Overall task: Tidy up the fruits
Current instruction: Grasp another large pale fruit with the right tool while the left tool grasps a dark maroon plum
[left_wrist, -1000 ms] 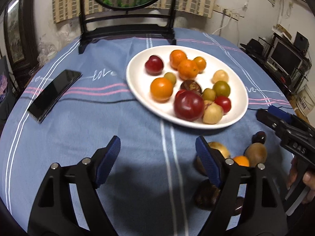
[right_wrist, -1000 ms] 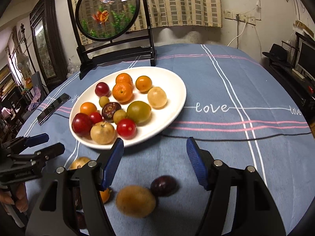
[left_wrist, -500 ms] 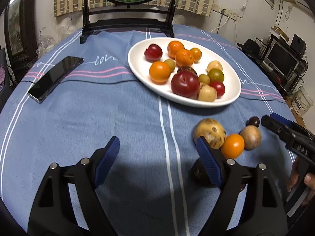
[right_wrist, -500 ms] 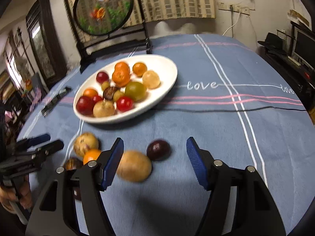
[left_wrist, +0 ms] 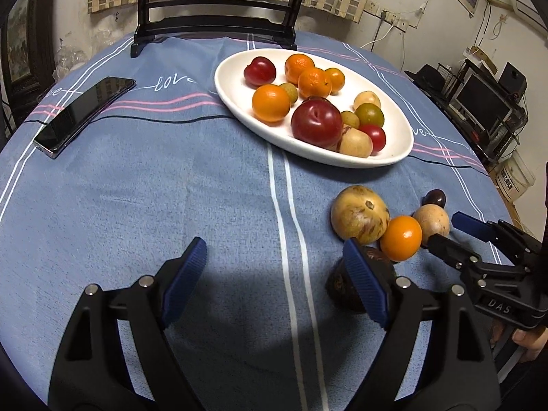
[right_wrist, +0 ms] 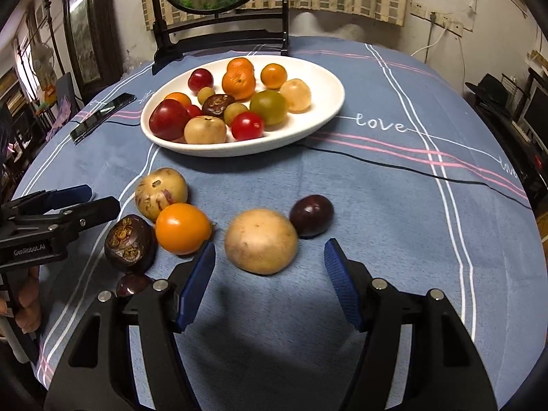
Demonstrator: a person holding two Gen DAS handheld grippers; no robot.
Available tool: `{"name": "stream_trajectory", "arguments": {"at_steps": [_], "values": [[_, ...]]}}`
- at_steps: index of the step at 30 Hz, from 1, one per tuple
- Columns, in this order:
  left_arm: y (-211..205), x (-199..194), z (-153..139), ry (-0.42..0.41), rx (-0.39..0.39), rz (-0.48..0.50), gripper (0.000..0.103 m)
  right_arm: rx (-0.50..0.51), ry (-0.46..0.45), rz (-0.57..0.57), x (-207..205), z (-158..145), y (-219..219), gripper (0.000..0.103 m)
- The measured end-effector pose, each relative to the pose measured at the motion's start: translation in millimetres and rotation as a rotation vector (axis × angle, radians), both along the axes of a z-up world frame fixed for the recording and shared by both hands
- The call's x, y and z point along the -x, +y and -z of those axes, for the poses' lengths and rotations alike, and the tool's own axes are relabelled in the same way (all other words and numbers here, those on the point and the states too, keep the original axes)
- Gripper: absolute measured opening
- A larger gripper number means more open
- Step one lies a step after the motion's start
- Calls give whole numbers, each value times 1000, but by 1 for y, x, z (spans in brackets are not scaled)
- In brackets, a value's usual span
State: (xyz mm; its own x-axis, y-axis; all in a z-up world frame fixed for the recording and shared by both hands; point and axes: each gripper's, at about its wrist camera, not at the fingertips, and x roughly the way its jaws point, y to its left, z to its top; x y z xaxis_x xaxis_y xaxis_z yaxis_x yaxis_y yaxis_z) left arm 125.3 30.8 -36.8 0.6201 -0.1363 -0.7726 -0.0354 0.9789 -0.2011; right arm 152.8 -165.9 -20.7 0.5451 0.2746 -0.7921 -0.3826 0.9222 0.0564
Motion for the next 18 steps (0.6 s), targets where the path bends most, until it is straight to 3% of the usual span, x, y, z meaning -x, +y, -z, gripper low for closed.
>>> {"name": "stream_trajectory", "arguments": {"at_steps": [6, 11, 18], "values": [[1, 0, 1, 7, 13, 0, 84, 33, 22, -18, -3, 5, 10, 63], [1, 0, 1, 6, 17, 0, 84, 67, 31, -35, -6, 8, 16, 50], [-4, 13, -3, -17, -23, -1, 84, -18, 58, -28, -9, 8, 0, 46]]}}
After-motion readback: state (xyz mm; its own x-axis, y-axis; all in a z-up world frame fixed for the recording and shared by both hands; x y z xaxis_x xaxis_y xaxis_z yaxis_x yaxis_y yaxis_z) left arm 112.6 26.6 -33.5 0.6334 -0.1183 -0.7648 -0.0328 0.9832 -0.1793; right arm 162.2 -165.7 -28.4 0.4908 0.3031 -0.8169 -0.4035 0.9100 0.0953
